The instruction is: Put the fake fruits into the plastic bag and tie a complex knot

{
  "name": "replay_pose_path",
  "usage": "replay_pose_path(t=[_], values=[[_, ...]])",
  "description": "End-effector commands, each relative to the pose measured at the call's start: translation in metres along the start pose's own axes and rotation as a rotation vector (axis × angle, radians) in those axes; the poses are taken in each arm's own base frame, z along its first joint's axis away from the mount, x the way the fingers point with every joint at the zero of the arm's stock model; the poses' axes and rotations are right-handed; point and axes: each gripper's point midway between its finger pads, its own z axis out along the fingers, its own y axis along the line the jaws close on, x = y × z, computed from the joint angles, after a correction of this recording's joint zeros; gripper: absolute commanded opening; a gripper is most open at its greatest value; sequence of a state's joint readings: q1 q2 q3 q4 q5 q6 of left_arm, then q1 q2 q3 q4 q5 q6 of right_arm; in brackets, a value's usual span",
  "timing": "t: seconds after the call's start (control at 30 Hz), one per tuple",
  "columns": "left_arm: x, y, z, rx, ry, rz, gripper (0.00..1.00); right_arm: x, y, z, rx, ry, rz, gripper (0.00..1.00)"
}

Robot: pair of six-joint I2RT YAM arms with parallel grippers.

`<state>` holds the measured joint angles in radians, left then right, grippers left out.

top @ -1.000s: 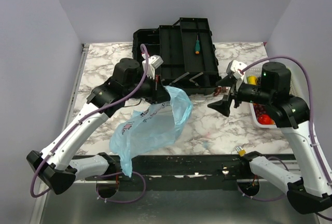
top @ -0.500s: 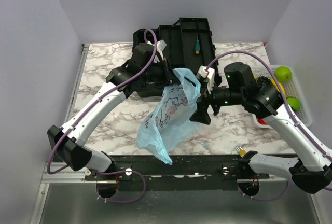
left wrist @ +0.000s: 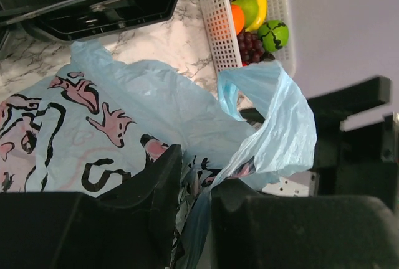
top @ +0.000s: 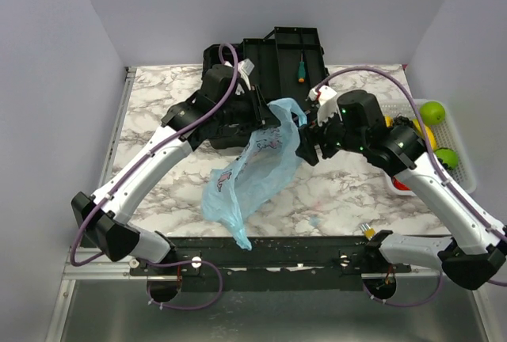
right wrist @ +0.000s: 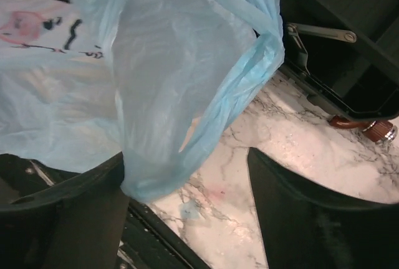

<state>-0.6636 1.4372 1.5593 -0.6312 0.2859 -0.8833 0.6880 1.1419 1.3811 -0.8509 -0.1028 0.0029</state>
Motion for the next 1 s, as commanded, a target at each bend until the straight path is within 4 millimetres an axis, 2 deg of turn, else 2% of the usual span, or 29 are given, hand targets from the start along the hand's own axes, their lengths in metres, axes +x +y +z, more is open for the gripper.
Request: replay_pose_path(t=[0.0, 0.03, 0.13, 0.17, 0.2, 0.27, 0.3, 0.37, 0.43, 0.5, 0.57, 0.7, 0.8, 0.83, 0.97], values=[[0.008, -0.018, -0.04, 0.084, -0.031, 0.085, 0.25, 0.004, -0.001, 0.015, 0.013, 0.021, 0.036, 0.68], [0.012, -0.015, -0.045, 0.084, -0.028, 0.094, 0.25, 0.002, 0.003, 0.013, -0.008, 0.005, 0.035, 0.56], [0.029, -0.012, -0.063, 0.123, 0.0, 0.149, 0.25, -0.007, 0.008, 0.005, -0.039, -0.052, 0.016, 0.03], [0.033, -0.01, -0.07, 0.122, 0.004, 0.176, 0.26, -0.01, 0.012, 0.0, -0.063, -0.055, 0.004, 0.01], [0.036, -0.007, -0.08, 0.12, -0.005, 0.217, 0.31, -0.013, 0.018, -0.008, -0.09, -0.061, -0.004, 0.01], [0.043, 0.007, -0.097, 0.087, -0.025, 0.314, 0.55, -0.017, 0.035, -0.024, -0.189, -0.077, -0.046, 0.01], [0.049, 0.018, -0.102, 0.057, -0.019, 0.349, 0.72, -0.016, 0.046, -0.03, -0.255, -0.077, -0.053, 0.01], [0.062, 0.042, -0.11, -0.003, -0.001, 0.419, 0.85, -0.01, 0.065, -0.035, -0.363, -0.058, -0.039, 0.01], [0.075, 0.06, -0.114, -0.046, 0.024, 0.445, 0.98, -0.006, 0.072, -0.027, -0.408, -0.023, -0.017, 0.01], [0.084, 0.066, -0.116, -0.047, 0.038, 0.477, 0.98, -0.007, 0.071, -0.012, -0.403, 0.009, 0.039, 0.01], [0.088, 0.062, -0.121, -0.002, 0.032, 0.56, 0.98, -0.01, 0.073, 0.0, -0.414, 0.025, 0.073, 0.01], [0.091, 0.043, -0.147, 0.166, -0.049, 0.957, 0.98, -0.009, 0.074, 0.016, -0.426, 0.077, 0.1, 0.01], [0.128, 0.016, -0.19, 0.499, -0.011, 1.403, 0.98, -0.014, 0.069, 0.021, -0.394, 0.072, 0.119, 0.01], [0.139, 0.014, -0.201, 0.577, 0.007, 1.501, 0.99, -0.015, 0.07, 0.022, -0.394, 0.071, 0.133, 0.01], [0.165, 0.019, -0.21, 0.702, 0.191, 1.716, 0.98, -0.011, 0.07, 0.027, -0.395, 0.079, 0.163, 0.01]])
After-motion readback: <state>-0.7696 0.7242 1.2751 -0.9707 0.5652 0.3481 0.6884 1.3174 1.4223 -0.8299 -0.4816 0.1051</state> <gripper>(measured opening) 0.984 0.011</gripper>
